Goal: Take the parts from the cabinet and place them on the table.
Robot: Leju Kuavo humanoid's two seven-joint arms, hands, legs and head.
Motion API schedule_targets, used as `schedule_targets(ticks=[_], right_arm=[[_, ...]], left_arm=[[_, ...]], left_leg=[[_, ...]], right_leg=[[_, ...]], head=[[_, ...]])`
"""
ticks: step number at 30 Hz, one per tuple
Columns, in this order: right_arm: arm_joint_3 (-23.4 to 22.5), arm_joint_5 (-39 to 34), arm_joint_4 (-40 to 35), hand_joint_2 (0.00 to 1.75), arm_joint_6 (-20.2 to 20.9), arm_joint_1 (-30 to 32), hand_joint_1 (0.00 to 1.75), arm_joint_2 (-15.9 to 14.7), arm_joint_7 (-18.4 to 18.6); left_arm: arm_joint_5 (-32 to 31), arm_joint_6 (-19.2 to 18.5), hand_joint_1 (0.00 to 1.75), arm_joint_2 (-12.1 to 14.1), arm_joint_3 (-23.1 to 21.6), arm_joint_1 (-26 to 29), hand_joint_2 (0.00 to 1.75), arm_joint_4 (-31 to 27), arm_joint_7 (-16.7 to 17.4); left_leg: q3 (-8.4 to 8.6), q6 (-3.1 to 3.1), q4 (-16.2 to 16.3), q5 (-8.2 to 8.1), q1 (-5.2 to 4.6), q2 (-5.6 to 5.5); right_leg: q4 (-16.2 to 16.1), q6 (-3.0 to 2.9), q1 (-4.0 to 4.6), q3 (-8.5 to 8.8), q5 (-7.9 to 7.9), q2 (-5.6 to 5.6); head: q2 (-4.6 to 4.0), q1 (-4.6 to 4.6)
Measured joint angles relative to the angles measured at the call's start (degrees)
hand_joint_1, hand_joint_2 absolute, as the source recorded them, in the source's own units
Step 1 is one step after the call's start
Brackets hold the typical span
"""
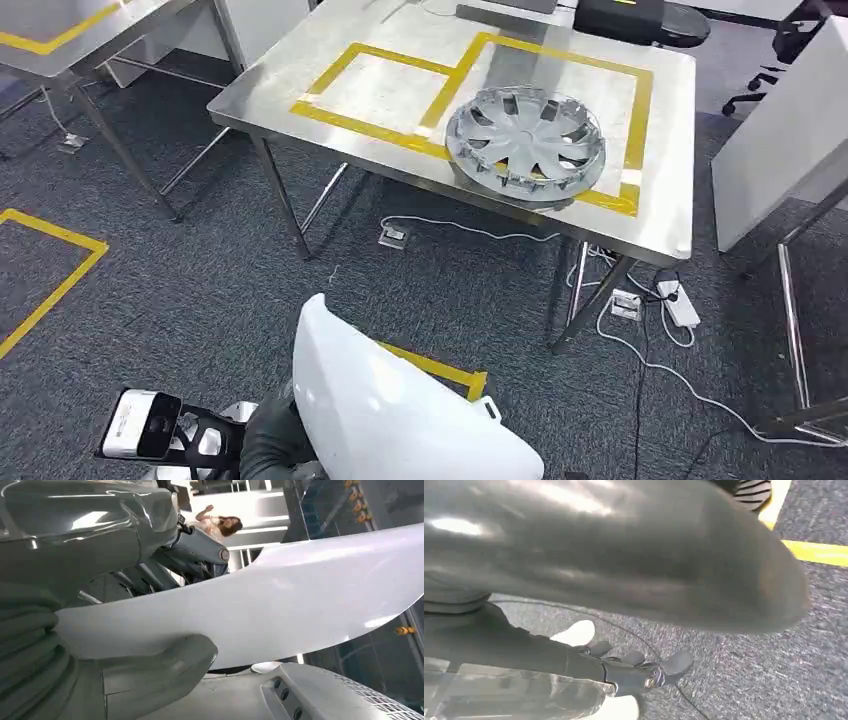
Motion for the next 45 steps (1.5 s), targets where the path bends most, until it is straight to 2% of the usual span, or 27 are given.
schedule_targets(ticks=[2,3,4,8,9,10,11,13,14,16,18,19,20,23,25,26,28,29,30,32,34,36,38,40,42,44,45], right_arm=[[-0.02,0.00,0.00,0.00,0.00,-0.03,0.00,-0.11,-0.13],[-0.04,0.00,0.00,0.00,0.00,-0.02,0.00,-0.20,-0.15],[-0.04,0.00,0.06,0.00,0.00,0.04,0.00,-0.41,-0.15],[-0.18,-0.72,0.04,0.00,-0.15,-0.01,0.00,-0.39,-0.35],[-0.20,-0.98,-0.04,0.00,-0.15,0.01,0.00,0.05,-0.39],[-0.28,-1.27,-0.02,0.00,-0.15,0.15,0.00,-0.11,-0.46],[-0.37,-1.40,-0.02,0.00,-0.15,0.42,0.00,-0.09,-0.50],[-0.44,-1.66,0.04,0.00,-0.11,1.16,0.00,0.11,-0.50],[-0.46,-1.77,0.11,0.00,0.00,1.38,0.00,0.15,-0.48],[-0.48,-1.99,0.22,0.00,0.39,1.31,0.00,0.37,-0.28],[-0.48,-2.05,0.22,0.00,0.77,1.05,0.00,0.68,0.05],[-0.48,-2.08,0.24,0.00,0.98,0.90,0.00,0.83,0.39],[-0.48,-2.05,0.24,0.00,1.31,0.37,0.00,1.07,0.81],[-0.46,-1.88,0.24,0.00,1.36,-0.77,0.00,1.33,1.49],[-0.46,-1.88,0.20,0.00,1.38,-1.58,0.00,1.40,1.71],[-0.48,-2.08,0.20,0.00,1.36,-1.89,0.00,1.38,1.75],[-0.52,-2.25,0.22,0.00,1.36,-2.14,0.00,1.33,1.90],[-0.52,-2.27,0.22,0.00,1.40,-2.02,0.00,1.36,1.92],[-0.52,-2.32,0.22,0.00,1.46,-1.98,0.00,1.42,1.99],[-0.52,-2.32,0.22,0.00,1.51,-2.13,0.00,1.46,2.03],[-0.52,-2.32,0.22,0.00,1.57,-2.33,0.00,1.42,2.05],[-0.52,-2.25,0.22,0.00,1.79,-2.57,0.00,1.53,2.34],[-0.50,-2.12,0.22,0.00,2.16,-2.70,0.00,1.66,3.30],[-0.37,-1.90,0.22,0.00,2.29,-2.98,0.00,1.92,4.52],[-0.24,-1.84,0.22,0.00,2.10,-3.31,0.00,1.90,5.37],[0.02,-1.81,0.22,0.00,1.90,-3.48,0.00,1.90,6.03],[0.11,-1.86,0.22,0.00,1.82,-3.53,0.00,1.90,6.32]], left_arm=[[0.09,0.00,1.75,-0.04,-0.11,-0.05,1.75,0.11,0.00],[0.11,0.00,1.75,-0.15,-0.15,-0.06,1.75,0.11,0.00],[0.20,0.00,1.75,-0.24,-0.19,-0.06,1.75,0.17,0.00],[0.76,-0.70,1.75,-0.22,-0.42,-0.17,1.75,0.28,0.02],[1.01,-0.79,1.75,-0.22,-0.48,-0.26,1.75,0.31,0.26],[1.42,-0.85,1.75,-0.22,-0.59,-0.68,1.75,0.35,0.44],[1.71,-0.94,1.75,-0.22,-0.66,-1.16,1.75,0.55,0.81],[2.14,-0.70,1.75,-0.24,-0.92,-1.44,1.75,0.98,1.22],[2.21,-0.55,1.75,-0.22,-1.09,-1.52,1.75,1.22,1.40],[2.40,-0.05,1.75,-0.22,-1.46,-1.88,1.75,1.75,1.53],[2.73,0.35,1.75,-0.28,-1.66,-2.65,1.75,2.01,1.42],[2.77,0.70,1.75,-0.28,-1.73,-2.95,1.75,2.12,1.33],[2.80,1.18,1.75,-0.33,-1.75,-3.24,1.75,2.34,1.14],[1.68,2.30,1.75,-0.24,-1.75,-3.69,1.75,2.58,0.55],[1.05,2.38,1.75,-0.37,-1.68,-4.03,1.75,2.43,0.72],[0.89,2.38,1.75,-0.50,-1.68,-4.33,1.75,2.38,1.03],[0.55,2.36,1.75,-0.61,-1.70,-4.35,1.75,2.34,1.82],[0.46,2.34,1.75,-0.59,-1.73,-4.35,1.75,2.34,2.08],[0.46,2.34,1.75,-0.61,-1.73,-4.35,1.75,2.34,2.21],[0.46,2.34,1.75,-0.61,-1.73,-4.36,1.75,2.34,2.27],[0.46,2.32,1.75,-0.61,-1.70,-4.36,1.75,2.34,2.29],[0.46,2.27,1.75,-0.59,-1.70,-4.46,1.75,2.34,2.40],[0.54,2.27,1.75,-0.53,-1.68,-4.46,1.75,2.32,2.56],[0.72,2.45,1.75,-0.35,-1.64,-4.53,1.75,2.32,2.60],[0.96,2.67,1.75,-0.11,-1.64,-4.76,1.75,2.29,2.60],[1.03,2.99,1.75,0.20,-1.70,-4.75,1.75,2.36,2.51],[1.07,3.06,1.75,0.33,-1.77,-4.75,1.75,2.42,2.34]], left_leg=[[0.32,-0.09,0.02,-0.05,0.00,-1.55],[0.38,-0.18,0.02,-0.10,0.02,-2.21],[0.25,-0.39,0.12,-0.14,-0.10,-2.83],[-0.32,-1.66,-0.01,0.13,-0.13,-4.90],[-0.46,-1.82,0.67,-0.38,0.03,-3.72],[-1.35,-2.06,2.76,-1.89,-0.40,-0.20],[-3.13,-2.35,6.50,-4.00,-0.32,1.68],[-8.17,-2.83,16.65,-8.24,0.13,2.93],[-9.52,-2.97,19.10,-8.56,0.22,3.10],[-7.91,-2.96,15.69,-5.86,0.28,3.39],[-1.98,-2.51,4.92,-1.04,0.27,3.74],[0.05,-2.14,1.44,-0.18,0.18,4.32],[0.60,-1.65,0.33,-0.79,-0.31,4.73],[0.19,-0.98,0.37,-0.82,-0.68,4.31],[0.99,-0.18,-0.84,-0.09,-0.11,4.08],[0.95,0.15,-0.91,0.05,-0.07,4.04],[0.81,0.20,-0.90,0.05,-0.11,3.55],[0.76,0.20,-0.85,0.05,-0.12,3.15],[0.77,0.19,-0.82,0.04,-0.12,2.84],[0.90,0.06,-0.74,-0.05,-0.11,2.17],[1.01,-0.28,-0.55,-0.28,-0.10,1.67],[0.61,-0.80,-0.18,-0.46,-0.47,1.39],[0.53,-1.30,-0.31,-0.40,-0.34,1.38],[0.16,-2.00,0.41,-1.13,-0.07,1.79],[-2.43,-2.48,6.42,-4.43,0.01,2.61],[-7.61,-2.83,16.62,-8.30,0.13,2.77],[-9.12,-2.85,19.06,-8.55,0.13,2.79]], right_leg=[[-10.25,1.10,-0.09,4.35,4.85,0.61],[-16.41,1.21,-0.21,7.06,7.32,2.82],[-17.85,0.45,-0.08,7.60,8.03,5.20],[-18.14,-0.57,0.22,8.00,8.39,2.98],[-18.68,-1.02,-0.66,8.24,8.68,2.32],[-18.68,-1.63,-0.48,8.42,8.47,1.68],[-18.66,-2.05,-0.36,8.54,8.32,0.94],[-18.62,-2.27,-0.07,8.64,8.10,-0.76],[-18.60,-2.30,-0.03,8.66,8.05,-1.50],[-18.59,-2.34,-0.01,8.77,7.96,-2.59],[-18.59,-2.00,0.06,9.15,7.68,-2.85],[-18.60,-1.95,0.09,9.29,7.65,-3.00],[-18.51,-1.47,0.88,9.10,7.53,-3.25],[-18.79,-0.91,0.50,9.18,7.80,-3.49],[-17.56,-0.45,0.31,8.41,6.93,-2.09],[-14.38,-0.71,0.20,6.90,5.29,-0.93],[-5.03,-1.05,0.10,2.38,1.62,-0.21],[-0.14,-0.91,0.08,-0.13,0.20,-0.09],[1.21,-0.49,0.02,-1.05,0.26,-0.08],[-5.17,0.94,-0.26,1.50,3.60,-0.08],[-16.33,1.76,-0.45,6.60,8.07,0.03],[-18.54,0.30,-0.09,7.47,8.71,0.25],[-18.17,-0.28,0.20,7.26,8.65,0.21],[-18.57,-0.98,-0.52,7.61,8.95,0.21],[-18.53,-1.84,-0.36,7.90,8.69,0.19],[-18.49,-2.08,-0.07,8.00,8.52,0.10],[-18.48,-2.13,0.08,8.06,8.46,0.06]], head=[[0.00,0.00],[0.00,0.02],[0.00,-0.07],[0.00,-0.02],[0.00,-0.02],[0.00,-0.26],[0.00,-0.46],[0.00,-0.39],[0.00,-0.42],[0.00,-0.42],[0.00,-0.42],[0.00,-0.42],[0.00,-0.26],[0.00,-0.35],[0.00,-0.22],[0.00,-0.13],[0.00,0.09],[0.00,0.09],[0.00,0.11],[0.00,0.11],[0.00,0.13],[0.00,0.07],[0.00,0.00],[0.00,0.04],[0.00,-0.18],[0.00,-0.15],[0.00,-0.17]])
